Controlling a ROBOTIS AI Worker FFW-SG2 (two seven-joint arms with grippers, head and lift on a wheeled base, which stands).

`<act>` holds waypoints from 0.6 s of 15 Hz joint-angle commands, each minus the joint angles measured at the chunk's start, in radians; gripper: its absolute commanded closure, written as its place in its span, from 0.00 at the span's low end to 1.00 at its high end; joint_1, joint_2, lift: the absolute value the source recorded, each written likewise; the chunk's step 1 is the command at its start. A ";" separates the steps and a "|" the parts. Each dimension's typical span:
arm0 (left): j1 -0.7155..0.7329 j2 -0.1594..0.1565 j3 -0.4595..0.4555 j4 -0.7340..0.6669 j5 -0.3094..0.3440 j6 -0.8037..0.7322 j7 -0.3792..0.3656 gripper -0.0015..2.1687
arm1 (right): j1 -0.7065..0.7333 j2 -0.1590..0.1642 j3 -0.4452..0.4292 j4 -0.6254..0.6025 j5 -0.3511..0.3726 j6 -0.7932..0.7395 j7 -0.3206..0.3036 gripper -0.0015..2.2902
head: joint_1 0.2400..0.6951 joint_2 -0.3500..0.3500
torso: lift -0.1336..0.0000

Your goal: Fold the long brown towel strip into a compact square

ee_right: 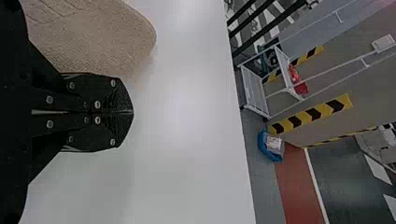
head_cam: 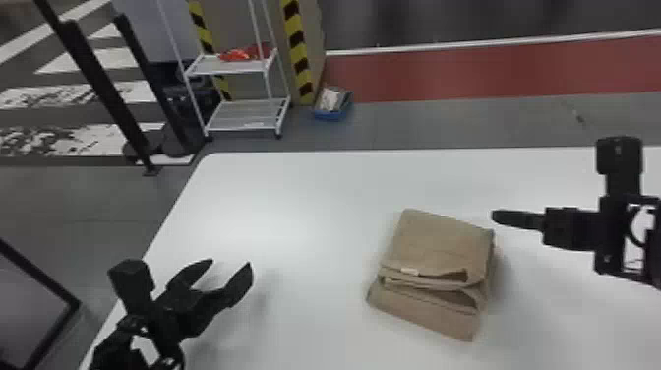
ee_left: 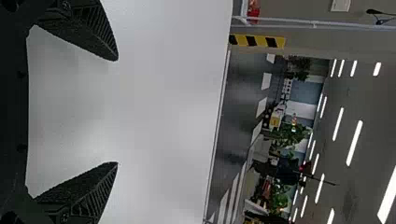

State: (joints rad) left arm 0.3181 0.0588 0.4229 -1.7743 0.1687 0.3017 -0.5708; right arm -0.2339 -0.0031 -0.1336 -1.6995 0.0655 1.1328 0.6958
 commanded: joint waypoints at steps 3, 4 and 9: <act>-0.007 0.001 0.005 0.001 0.002 -0.002 -0.001 0.04 | 0.119 0.004 -0.027 -0.180 -0.021 0.189 0.014 0.92 | 1.00 0.81 | 0.07; -0.007 0.001 0.002 0.001 0.002 -0.002 -0.001 0.04 | 0.131 0.004 -0.029 -0.187 -0.033 0.201 0.014 0.92 | 1.00 0.82 | 0.07; 0.001 0.001 0.000 -0.004 0.002 -0.002 -0.003 0.04 | 0.074 0.004 0.055 -0.066 -0.018 0.078 -0.004 0.92 | 1.00 0.83 | 0.07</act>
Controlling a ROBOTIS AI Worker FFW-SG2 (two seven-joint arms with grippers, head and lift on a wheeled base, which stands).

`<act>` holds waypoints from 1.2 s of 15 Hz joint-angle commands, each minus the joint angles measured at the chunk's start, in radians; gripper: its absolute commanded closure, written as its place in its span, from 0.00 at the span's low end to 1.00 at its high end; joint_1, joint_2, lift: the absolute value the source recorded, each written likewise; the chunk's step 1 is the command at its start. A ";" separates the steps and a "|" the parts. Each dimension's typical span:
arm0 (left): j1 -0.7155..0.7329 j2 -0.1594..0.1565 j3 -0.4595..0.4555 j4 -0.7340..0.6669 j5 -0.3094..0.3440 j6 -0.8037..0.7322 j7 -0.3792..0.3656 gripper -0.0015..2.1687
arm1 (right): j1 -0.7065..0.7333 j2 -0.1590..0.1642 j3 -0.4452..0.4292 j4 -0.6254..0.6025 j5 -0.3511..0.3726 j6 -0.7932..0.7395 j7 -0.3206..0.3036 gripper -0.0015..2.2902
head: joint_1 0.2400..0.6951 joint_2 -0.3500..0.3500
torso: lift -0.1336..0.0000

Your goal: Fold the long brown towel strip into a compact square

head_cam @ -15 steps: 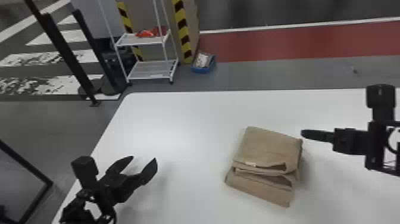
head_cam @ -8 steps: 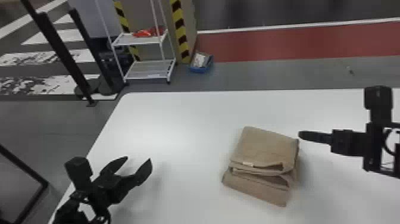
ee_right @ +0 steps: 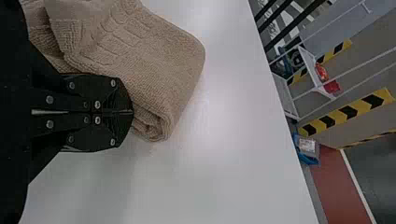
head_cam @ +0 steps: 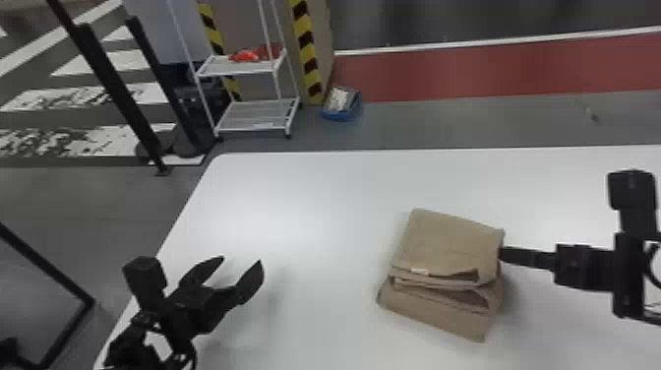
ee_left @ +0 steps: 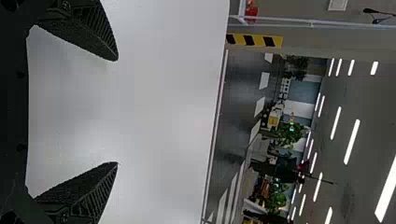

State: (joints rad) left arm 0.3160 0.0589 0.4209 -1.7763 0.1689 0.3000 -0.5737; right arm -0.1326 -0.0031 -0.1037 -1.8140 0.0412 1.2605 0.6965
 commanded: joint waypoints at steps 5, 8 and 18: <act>0.006 0.001 0.019 0.005 0.004 -0.009 -0.006 0.04 | -0.116 0.004 0.058 0.182 0.049 -0.218 -0.023 0.92 | 1.00 0.86 | 0.07; 0.008 0.002 0.021 0.008 0.006 -0.012 -0.005 0.04 | -0.133 0.004 0.053 0.186 0.039 -0.279 -0.029 0.92 | 1.00 0.85 | 0.07; -0.005 0.001 0.007 0.014 0.001 -0.012 0.002 0.04 | 0.044 0.004 0.366 -0.220 0.706 -0.531 0.495 0.03 | 1.00 0.95 | 0.07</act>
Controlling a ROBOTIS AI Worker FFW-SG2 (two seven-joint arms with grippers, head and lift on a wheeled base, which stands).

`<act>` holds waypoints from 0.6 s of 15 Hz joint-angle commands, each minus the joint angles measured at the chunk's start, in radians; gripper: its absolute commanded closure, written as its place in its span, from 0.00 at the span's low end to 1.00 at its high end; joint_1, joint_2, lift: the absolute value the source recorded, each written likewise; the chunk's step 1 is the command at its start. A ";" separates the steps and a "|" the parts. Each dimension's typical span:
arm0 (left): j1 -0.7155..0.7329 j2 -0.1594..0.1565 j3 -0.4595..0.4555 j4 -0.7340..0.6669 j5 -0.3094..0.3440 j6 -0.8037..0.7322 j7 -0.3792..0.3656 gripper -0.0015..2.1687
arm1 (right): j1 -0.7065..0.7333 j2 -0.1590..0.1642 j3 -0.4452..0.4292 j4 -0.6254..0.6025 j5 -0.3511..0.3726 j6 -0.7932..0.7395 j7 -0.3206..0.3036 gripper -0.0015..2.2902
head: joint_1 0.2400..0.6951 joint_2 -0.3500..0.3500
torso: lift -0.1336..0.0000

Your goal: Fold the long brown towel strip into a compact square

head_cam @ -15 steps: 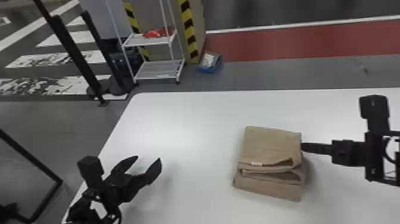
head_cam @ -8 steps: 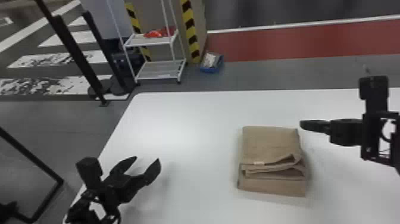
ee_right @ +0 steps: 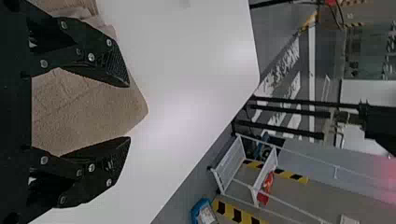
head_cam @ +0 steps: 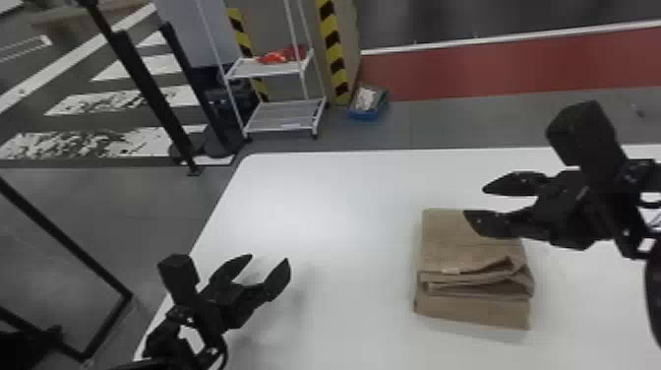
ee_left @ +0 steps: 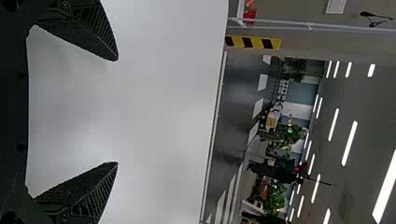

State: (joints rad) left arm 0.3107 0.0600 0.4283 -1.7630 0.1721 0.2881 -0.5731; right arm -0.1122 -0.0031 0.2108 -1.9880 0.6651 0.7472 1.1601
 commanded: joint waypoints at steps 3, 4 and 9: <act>-0.002 0.001 0.000 0.005 -0.003 0.000 0.002 0.04 | 0.060 -0.035 0.113 -0.135 0.243 -0.091 0.168 0.03 | 1.00 1.00 | 0.07; -0.004 0.000 0.000 0.007 -0.005 0.000 0.002 0.04 | 0.069 -0.063 0.128 -0.158 0.254 -0.091 0.201 0.04 | 1.00 1.00 | 0.07; -0.009 0.000 -0.008 0.010 -0.016 0.003 0.010 0.04 | 0.098 -0.186 0.157 -0.183 0.377 -0.180 0.207 0.05 | 1.00 1.00 | 0.07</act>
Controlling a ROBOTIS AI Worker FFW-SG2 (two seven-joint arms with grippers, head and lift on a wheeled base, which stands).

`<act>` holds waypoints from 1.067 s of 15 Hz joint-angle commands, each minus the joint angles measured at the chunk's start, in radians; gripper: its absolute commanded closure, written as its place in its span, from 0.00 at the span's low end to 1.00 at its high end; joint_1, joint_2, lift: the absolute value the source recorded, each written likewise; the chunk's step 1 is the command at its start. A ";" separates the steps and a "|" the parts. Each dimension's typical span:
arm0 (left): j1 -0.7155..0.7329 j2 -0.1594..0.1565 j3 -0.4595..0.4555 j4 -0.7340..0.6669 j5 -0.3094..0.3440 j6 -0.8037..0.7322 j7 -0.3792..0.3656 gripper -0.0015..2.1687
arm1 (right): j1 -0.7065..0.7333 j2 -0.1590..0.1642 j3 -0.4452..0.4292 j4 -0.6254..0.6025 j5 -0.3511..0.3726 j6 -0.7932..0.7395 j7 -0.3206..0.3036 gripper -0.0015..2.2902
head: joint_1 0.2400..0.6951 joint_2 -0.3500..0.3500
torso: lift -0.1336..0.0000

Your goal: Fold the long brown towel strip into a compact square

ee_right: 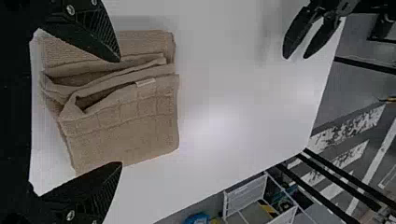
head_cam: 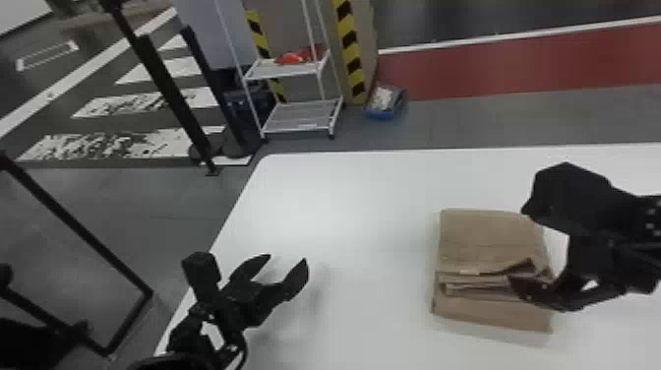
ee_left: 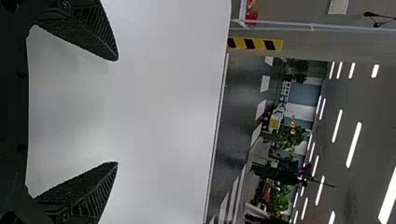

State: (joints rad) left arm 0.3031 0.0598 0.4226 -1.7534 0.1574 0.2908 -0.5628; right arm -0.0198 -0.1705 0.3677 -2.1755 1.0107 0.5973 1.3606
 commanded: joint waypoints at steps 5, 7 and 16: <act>-0.001 -0.006 -0.013 -0.001 -0.010 0.000 0.004 0.04 | -0.011 -0.024 0.048 0.095 0.105 -0.049 0.006 0.08 | 1.00 0.98 | 0.07; -0.001 -0.006 -0.013 0.000 -0.012 0.000 0.004 0.04 | -0.012 -0.024 0.076 0.126 0.115 -0.049 0.006 0.08 | 1.00 0.98 | 0.07; 0.004 -0.006 -0.013 -0.003 -0.015 0.000 0.004 0.04 | -0.055 0.026 0.128 0.238 0.151 -0.043 0.006 0.10 | 1.00 1.00 | 0.07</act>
State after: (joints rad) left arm 0.3068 0.0520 0.4074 -1.7564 0.1426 0.2908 -0.5583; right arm -0.0639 -0.1542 0.4962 -1.9639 1.1583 0.5536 1.3606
